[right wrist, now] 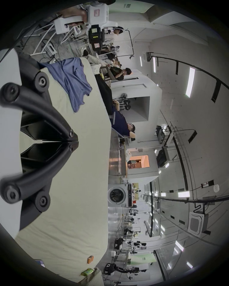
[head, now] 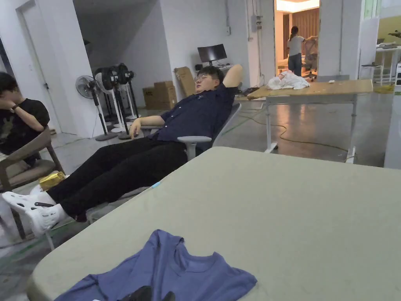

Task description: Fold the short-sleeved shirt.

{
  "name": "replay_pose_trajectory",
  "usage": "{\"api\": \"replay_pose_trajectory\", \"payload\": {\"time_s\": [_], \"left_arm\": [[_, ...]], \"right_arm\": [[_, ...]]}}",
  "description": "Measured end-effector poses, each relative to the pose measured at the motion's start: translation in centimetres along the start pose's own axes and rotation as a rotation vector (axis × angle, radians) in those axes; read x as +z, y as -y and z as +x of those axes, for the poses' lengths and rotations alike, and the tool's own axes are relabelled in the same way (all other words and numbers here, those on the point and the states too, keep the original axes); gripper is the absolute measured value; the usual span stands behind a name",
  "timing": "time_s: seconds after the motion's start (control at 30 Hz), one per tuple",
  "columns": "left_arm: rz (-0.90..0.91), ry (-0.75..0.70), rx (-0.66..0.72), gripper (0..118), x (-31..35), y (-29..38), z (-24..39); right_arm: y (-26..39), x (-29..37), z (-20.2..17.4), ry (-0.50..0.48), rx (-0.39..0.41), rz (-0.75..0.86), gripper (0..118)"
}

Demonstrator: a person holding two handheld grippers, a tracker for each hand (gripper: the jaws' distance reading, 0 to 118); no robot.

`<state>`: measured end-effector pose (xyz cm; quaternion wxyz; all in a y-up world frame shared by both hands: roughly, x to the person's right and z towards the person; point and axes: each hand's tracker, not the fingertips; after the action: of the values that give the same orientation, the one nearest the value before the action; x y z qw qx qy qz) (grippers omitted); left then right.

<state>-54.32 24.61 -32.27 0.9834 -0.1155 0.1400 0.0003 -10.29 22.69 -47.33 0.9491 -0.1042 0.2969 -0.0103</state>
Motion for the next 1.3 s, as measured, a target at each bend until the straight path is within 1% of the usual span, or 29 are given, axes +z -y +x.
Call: {"api": "replay_pose_trajectory", "payload": {"time_s": [0.03,0.07,0.13,0.2,0.23,0.27,0.3,0.33,0.4,0.43,0.47,0.53,0.6,0.63,0.67,0.73,0.77,0.8,0.83,0.87,0.9,0.97,1.07,1.1,1.13,1.2,1.23,1.27,1.3], "left_arm": [[-0.004,-0.009,-0.002,55,-0.8,0.3,-0.4],[0.001,-0.022,-0.005,62,-1.5,0.7,-0.8],[-0.001,-0.016,-0.001,65,-3.6,1.4,-2.0],[-0.109,0.064,-0.002,77,-7.4,2.1,-3.3],[-0.176,0.099,-0.021,79,-9.7,2.6,-4.0],[-0.240,0.118,-0.019,79,-11.7,3.2,-4.8],[-0.265,0.115,-0.020,79,-13.7,3.9,-5.3],[-0.319,0.095,0.008,79,-15.9,4.5,-5.9],[-0.395,0.084,0.124,79,-19.7,5.7,-7.8],[-0.416,0.077,0.133,79,-21.6,6.2,-8.6],[-0.418,0.074,0.103,79,-23.4,6.9,-9.3],[-0.508,0.013,0.068,78,-26.3,8.1,-10.3],[-0.598,-0.022,0.094,69,-28.6,9.0,-10.9],[-0.635,0.003,0.101,61,-29.5,9.5,-11.1],[-0.652,0.024,0.105,59,-30.0,9.9,-11.0],[-0.616,0.015,0.056,57,-29.9,9.3,-10.5],[-0.633,0.009,0.047,50,-29.9,9.2,-10.3],[-0.640,0.011,0.021,35,-29.5,9.0,-9.9],[-0.641,0.044,0.032,14,-29.6,8.8,-9.9],[-0.643,0.035,0.046,0,-29.8,8.8,-9.7],[-0.660,-0.021,0.039,0,-30.1,8.9,-9.4],[-0.672,-0.018,0.060,0,-30.8,9.3,-9.2],[-0.731,0.025,0.069,0,-31.3,7.3,-10.2],[-0.698,0.022,0.076,0,-31.0,5.7,-10.2],[-0.577,0.004,0.122,0,-30.3,3.6,-10.0],[-0.474,-0.006,0.218,0,-29.3,0.1,-9.7],[-0.444,-0.002,0.198,0,-28.8,-1.6,-9.2],[-0.406,0.017,0.141,0,-28.5,-3.0,-8.6],[-0.340,0.050,0.137,0,-28.0,-4.5,-7.8]], "right_arm": [[0.2,0.0,0.0,-0.003,0.002,-0.013,0],[0.3,0.1,-0.1,-0.003,0.003,-0.025,0],[0.6,0.2,-0.2,0.004,0.016,-0.052,0],[0.6,0.4,-0.2,0.006,0.033,-0.074,0],[0.6,0.5,-0.1,0.005,0.036,-0.083,0],[0.7,0.5,0.1,0.006,0.036,-0.089,0],[0.8,0.6,0.2,0.009,0.033,-0.095,0],[0.8,0.7,0.3,0.014,0.028,-0.105,0],[1.1,1.0,0.6,0.030,0.022,-0.128,0],[1.4,1.2,0.8,0.041,0.024,-0.143,0],[1.7,1.5,1.0,0.055,0.023,-0.158,0],[2.3,1.7,1.5,0.073,0.014,-0.192,0],[2.8,1.8,1.9,0.099,0.010,-0.224,0],[3.0,1.8,2.0,0.112,0.015,-0.235,0],[3.1,1.8,2.2,0.124,0.020,-0.245,0],[3.5,1.9,2.3,0.139,0.026,-0.261,0],[3.7,2.0,2.4,0.140,0.024,-0.265,0],[4.0,2.0,2.5,0.138,0.015,-0.274,0],[4.3,1.9,2.7,0.132,-0.003,-0.284,0],[4.6,1.9,2.8,0.129,-0.018,-0.292,0],[4.9,1.9,2.9,0.130,-0.032,-0.297,0],[4.9,2.1,3.0,0.134,-0.043,-0.300,0],[4.7,3.2,3.3,0.142,-0.033,-0.277,0],[4.4,3.7,3.5,0.143,-0.029,-0.275,0],[4.3,4.1,3.8,0.148,-0.025,-0.272,0],[4.3,4.9,4.5,0.161,-0.025,-0.263,0],[4.3,5.2,4.9,0.171,-0.034,-0.264,0],[4.5,5.5,5.2,0.184,-0.049,-0.263,0],[4.7,5.8,5.6,0.196,-0.074,-0.257,0]]}}
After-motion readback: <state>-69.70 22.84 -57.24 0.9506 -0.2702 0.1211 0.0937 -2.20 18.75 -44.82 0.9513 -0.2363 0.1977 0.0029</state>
